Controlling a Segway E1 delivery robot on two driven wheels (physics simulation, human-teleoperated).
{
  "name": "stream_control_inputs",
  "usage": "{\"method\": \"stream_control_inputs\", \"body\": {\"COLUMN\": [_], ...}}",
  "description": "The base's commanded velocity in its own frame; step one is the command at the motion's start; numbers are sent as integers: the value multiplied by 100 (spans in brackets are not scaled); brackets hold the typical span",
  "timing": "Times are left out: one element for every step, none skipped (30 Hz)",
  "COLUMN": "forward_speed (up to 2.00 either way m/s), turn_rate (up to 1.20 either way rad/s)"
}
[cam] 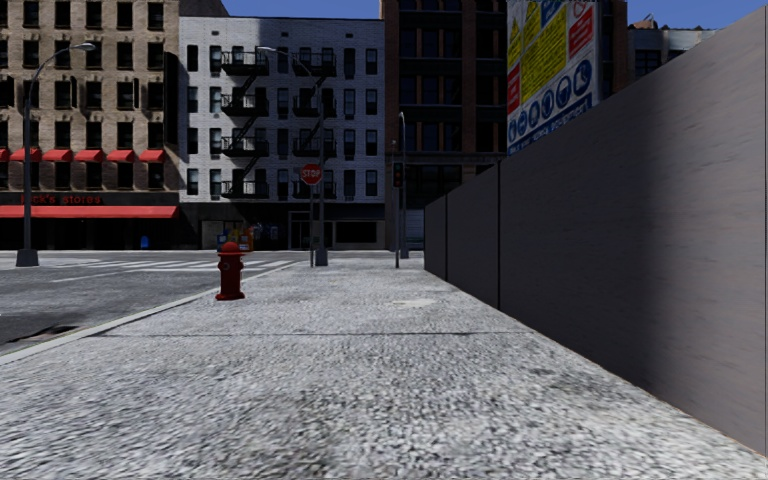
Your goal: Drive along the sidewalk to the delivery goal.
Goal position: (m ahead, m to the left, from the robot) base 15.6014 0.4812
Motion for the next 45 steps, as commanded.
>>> {"method": "stream_control_inputs", "body": {"forward_speed": [200,200,200,200,200,200,200,200,200,200,200,200,200,200,200,200,200,200,200,200,200,200,200,200,200,200,200,200,200,200,200,200,200,200,200,200,200,200,200,200,200,200,200,200,200], "turn_rate": [22,22,22,18,18,2,0,0,0,0,0,0,0,0,0,0,0,0,0,0,0,0,0,0,0,0,0,0,0,0,0,0,0,0,10,17,20,20,20,20,20,20,20,12,1]}}
